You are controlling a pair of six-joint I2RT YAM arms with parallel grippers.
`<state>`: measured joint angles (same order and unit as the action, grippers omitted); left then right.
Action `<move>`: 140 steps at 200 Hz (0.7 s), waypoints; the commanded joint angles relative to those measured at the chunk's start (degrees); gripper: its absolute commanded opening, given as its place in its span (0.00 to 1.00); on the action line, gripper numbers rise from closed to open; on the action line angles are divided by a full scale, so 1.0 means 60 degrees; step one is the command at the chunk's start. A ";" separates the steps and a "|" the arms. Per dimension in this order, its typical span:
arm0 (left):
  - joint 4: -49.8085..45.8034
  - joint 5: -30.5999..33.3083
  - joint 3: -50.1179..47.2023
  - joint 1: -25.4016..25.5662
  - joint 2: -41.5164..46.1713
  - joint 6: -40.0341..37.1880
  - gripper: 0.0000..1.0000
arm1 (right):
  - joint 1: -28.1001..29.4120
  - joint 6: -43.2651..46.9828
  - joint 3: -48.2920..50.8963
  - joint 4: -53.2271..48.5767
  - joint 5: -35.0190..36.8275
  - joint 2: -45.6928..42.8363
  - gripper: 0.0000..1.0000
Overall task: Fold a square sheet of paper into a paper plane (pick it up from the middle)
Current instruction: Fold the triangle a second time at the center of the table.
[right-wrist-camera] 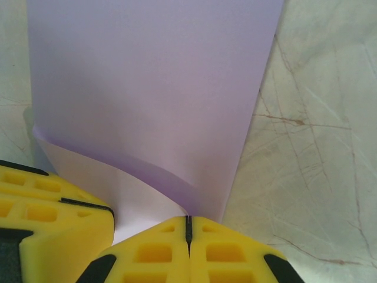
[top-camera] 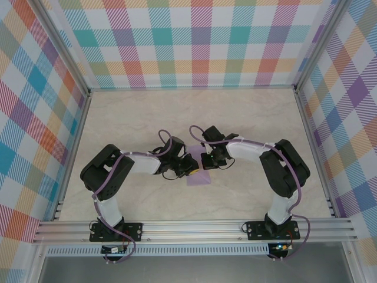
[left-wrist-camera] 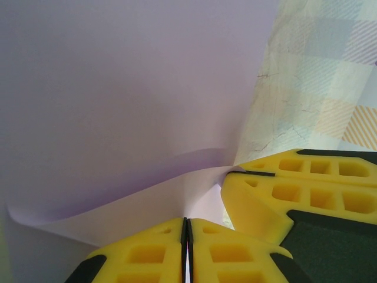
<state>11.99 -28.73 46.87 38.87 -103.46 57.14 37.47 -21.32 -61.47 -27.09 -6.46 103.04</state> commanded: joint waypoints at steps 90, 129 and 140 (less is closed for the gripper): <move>-0.0073 0.0072 0.0137 0.0075 0.0406 -0.0354 0.11 | -0.0063 0.0045 -0.0129 -0.0451 -0.0257 -0.0021 0.05; -0.0021 0.0114 0.0211 0.0092 0.0258 -0.0340 0.10 | -0.0064 0.0038 -0.0126 -0.0442 -0.0242 0.0030 0.05; -0.0035 0.0123 0.0243 0.0088 0.0208 -0.0335 0.11 | -0.0064 0.0038 -0.0140 -0.0437 -0.0239 0.0060 0.05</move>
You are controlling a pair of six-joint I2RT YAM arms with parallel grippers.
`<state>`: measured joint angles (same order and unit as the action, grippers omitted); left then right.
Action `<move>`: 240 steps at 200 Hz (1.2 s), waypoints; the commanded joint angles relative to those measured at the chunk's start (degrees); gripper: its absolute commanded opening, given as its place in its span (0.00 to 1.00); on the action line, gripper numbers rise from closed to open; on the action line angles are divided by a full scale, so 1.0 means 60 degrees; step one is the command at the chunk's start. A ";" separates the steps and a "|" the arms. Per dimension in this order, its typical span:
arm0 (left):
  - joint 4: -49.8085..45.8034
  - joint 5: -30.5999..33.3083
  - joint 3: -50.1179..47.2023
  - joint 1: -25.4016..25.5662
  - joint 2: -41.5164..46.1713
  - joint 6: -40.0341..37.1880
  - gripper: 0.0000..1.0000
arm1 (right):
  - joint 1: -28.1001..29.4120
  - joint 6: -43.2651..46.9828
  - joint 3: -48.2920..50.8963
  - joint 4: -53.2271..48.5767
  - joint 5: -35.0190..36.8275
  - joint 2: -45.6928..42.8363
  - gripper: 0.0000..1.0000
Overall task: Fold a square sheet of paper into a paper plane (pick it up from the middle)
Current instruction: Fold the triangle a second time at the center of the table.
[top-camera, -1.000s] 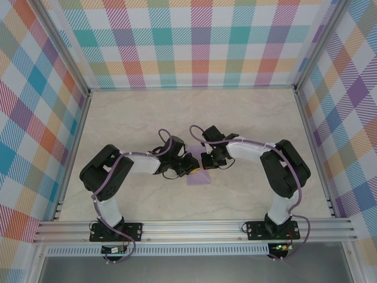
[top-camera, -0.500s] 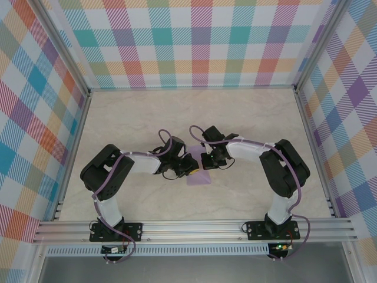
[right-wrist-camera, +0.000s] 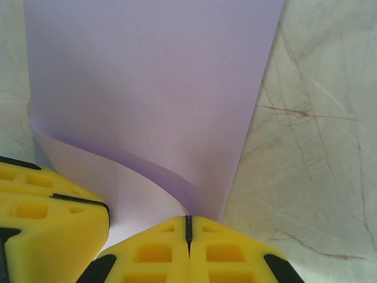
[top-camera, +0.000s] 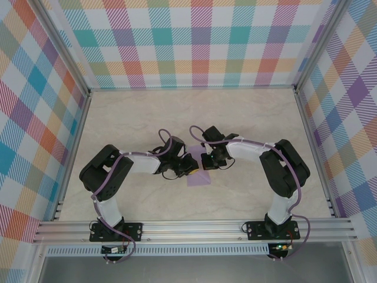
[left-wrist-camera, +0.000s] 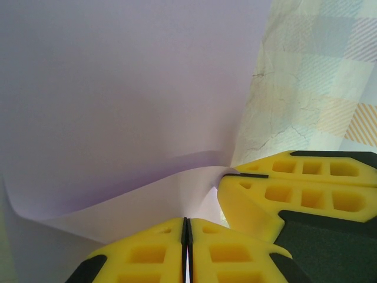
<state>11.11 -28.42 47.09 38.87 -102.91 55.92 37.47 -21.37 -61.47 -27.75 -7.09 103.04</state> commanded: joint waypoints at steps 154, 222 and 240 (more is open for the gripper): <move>-0.0620 0.0269 0.0236 0.0087 -0.0245 -0.0238 0.09 | -0.0067 0.0038 -0.0221 -0.0445 0.0105 0.0258 0.05; -0.0965 0.0489 0.0194 0.0102 -0.0274 -0.0252 0.08 | -0.0079 -0.0011 -0.0336 -0.0582 0.0120 0.0143 0.12; -0.1021 0.0532 0.0193 0.0098 -0.0279 -0.0253 0.08 | -0.0079 -0.0075 -0.0431 -0.0667 0.0127 -0.0047 0.15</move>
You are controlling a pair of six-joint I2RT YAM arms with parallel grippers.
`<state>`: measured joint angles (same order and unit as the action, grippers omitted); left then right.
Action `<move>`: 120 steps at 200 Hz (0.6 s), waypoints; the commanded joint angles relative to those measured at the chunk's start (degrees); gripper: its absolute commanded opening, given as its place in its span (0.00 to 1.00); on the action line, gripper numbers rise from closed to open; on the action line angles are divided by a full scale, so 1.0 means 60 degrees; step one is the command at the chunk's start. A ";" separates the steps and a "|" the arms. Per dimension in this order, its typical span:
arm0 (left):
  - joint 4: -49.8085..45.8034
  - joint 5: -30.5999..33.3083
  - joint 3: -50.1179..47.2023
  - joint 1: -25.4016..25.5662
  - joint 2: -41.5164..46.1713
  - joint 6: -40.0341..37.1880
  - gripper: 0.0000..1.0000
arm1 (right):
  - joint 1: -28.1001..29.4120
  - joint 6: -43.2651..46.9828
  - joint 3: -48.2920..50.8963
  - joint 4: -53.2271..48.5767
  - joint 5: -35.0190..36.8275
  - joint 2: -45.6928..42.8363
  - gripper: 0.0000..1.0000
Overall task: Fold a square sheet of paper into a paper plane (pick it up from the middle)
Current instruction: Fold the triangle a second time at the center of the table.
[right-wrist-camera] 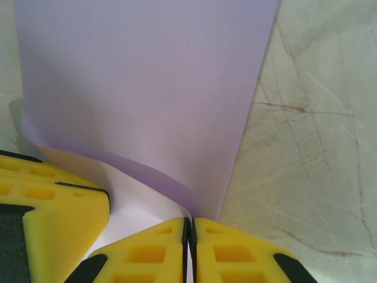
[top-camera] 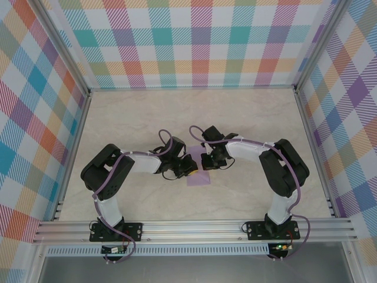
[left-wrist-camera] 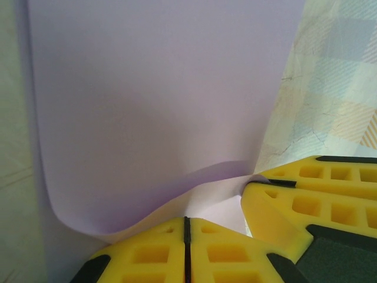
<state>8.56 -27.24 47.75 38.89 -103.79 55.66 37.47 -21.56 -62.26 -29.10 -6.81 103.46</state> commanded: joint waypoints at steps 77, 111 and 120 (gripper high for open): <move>-0.0716 0.0465 0.0069 0.0095 -0.0119 -0.0194 0.08 | -0.0152 -0.0566 0.0185 -0.0494 -0.0425 -0.1731 0.28; -0.0730 0.0563 0.0029 0.0094 -0.0104 -0.0165 0.07 | -0.0123 -0.0767 0.0696 -0.0201 -0.1695 -0.1813 0.14; -0.0737 0.0596 0.0022 0.0095 -0.0104 -0.0136 0.07 | -0.0107 -0.0804 0.0818 -0.0109 -0.1985 -0.1786 0.11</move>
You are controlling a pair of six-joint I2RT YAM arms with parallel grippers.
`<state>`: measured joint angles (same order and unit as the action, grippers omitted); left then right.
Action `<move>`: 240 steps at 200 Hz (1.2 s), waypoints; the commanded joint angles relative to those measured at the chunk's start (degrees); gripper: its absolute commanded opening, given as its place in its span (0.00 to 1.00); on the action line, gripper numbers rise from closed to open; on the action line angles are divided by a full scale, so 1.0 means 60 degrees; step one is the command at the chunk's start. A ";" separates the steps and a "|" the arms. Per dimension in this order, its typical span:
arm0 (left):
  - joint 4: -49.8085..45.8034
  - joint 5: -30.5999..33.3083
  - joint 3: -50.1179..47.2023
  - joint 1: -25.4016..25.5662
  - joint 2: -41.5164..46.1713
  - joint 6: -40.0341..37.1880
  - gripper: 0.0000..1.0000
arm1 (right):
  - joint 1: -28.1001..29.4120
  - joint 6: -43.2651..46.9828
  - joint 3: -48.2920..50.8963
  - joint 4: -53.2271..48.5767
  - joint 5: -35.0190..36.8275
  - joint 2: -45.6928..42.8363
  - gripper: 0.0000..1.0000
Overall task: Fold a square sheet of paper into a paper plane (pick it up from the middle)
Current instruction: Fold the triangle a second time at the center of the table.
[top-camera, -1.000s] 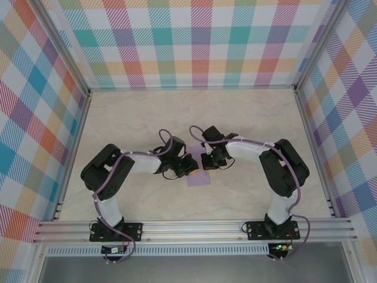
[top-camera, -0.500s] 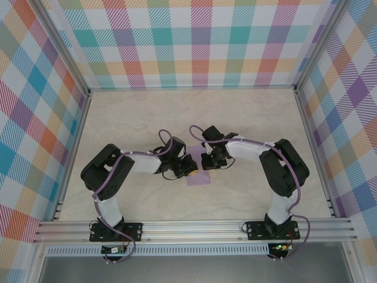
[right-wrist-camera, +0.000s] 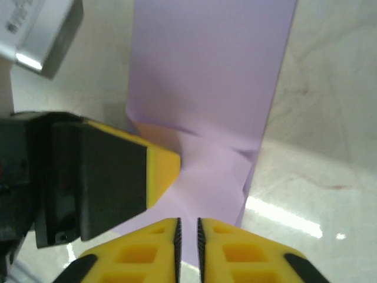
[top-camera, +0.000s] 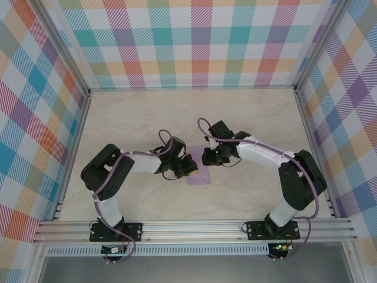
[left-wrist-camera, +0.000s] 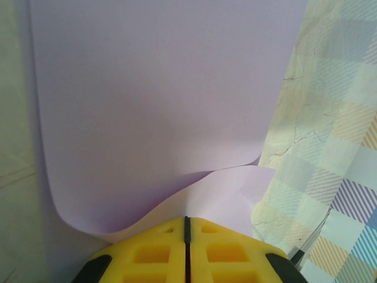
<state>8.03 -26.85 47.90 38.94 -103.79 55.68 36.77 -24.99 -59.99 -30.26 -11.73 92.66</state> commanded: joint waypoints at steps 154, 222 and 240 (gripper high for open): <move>-0.0691 0.0851 -0.0162 0.0102 -0.0080 0.0051 0.06 | 0.0331 -0.0007 0.0872 0.0256 -0.1427 0.1145 0.03; -0.0829 0.1000 -0.0183 0.0098 -0.0075 0.0062 0.06 | 0.0323 0.0266 0.0814 -0.0039 -0.0814 0.1292 0.02; -0.0856 0.1032 -0.0176 0.0102 -0.0061 0.0066 0.06 | 0.0331 0.0291 0.0813 -0.0040 -0.0770 0.1350 0.02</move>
<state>7.81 -25.80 47.90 39.27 -103.66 55.94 38.37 -24.64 -55.46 -28.77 -17.56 99.63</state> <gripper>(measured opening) 0.062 0.047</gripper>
